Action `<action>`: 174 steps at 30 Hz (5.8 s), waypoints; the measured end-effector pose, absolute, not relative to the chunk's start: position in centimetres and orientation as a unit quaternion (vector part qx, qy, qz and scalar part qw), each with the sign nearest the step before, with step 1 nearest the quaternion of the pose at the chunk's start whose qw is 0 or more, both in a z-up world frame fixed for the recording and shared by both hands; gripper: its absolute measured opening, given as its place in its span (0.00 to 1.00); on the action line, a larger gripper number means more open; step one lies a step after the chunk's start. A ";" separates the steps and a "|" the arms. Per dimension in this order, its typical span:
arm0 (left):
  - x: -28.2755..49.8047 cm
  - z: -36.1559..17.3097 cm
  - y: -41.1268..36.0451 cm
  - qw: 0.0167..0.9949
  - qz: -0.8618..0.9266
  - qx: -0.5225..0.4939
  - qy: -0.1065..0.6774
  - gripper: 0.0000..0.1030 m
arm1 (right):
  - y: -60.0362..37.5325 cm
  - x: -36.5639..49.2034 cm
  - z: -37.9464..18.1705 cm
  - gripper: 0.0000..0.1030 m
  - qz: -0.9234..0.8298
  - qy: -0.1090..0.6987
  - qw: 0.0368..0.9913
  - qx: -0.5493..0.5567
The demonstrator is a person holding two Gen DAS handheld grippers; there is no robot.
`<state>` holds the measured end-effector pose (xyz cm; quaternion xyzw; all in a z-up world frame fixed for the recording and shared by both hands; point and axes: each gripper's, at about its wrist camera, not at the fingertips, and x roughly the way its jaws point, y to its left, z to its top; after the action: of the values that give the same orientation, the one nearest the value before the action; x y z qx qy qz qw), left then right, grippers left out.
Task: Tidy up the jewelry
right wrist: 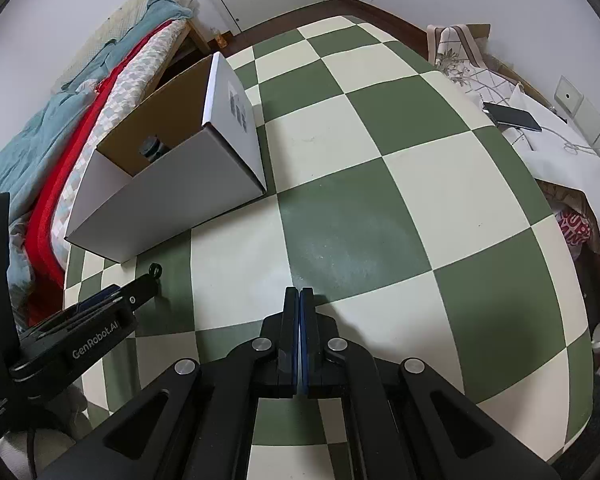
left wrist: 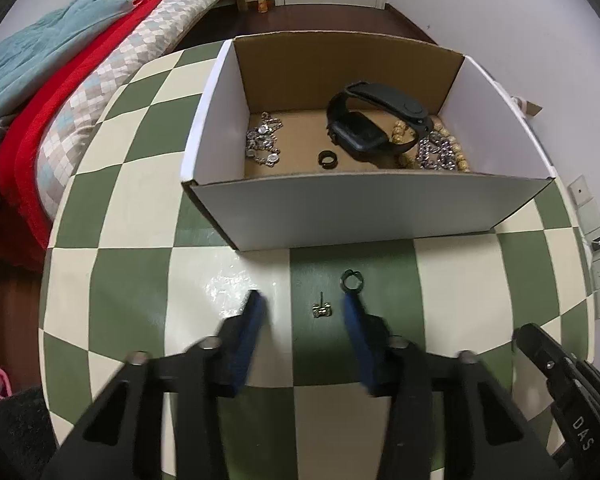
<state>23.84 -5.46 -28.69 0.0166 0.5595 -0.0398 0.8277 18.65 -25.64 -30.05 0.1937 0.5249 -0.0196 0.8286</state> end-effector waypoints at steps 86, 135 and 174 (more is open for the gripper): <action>36.4 -18.4 1.4 0.819 -0.069 -0.083 0.564 0.86 | -20.7 31.2 -23.2 0.62 0.119 0.502 0.810 0.279; 12.0 2.5 2.2 0.917 -0.013 -0.029 0.399 0.99 | -19.4 11.6 3.2 1.00 -0.027 0.419 0.908 0.006; 18.0 2.8 0.8 0.894 0.006 -0.009 0.447 0.99 | -20.6 18.1 4.0 1.00 -0.036 0.461 0.886 -0.017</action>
<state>17.97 0.81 2.84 -0.0088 0.4470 0.0055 0.8945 18.09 -20.57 4.03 -0.0167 0.4611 -0.0361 0.8865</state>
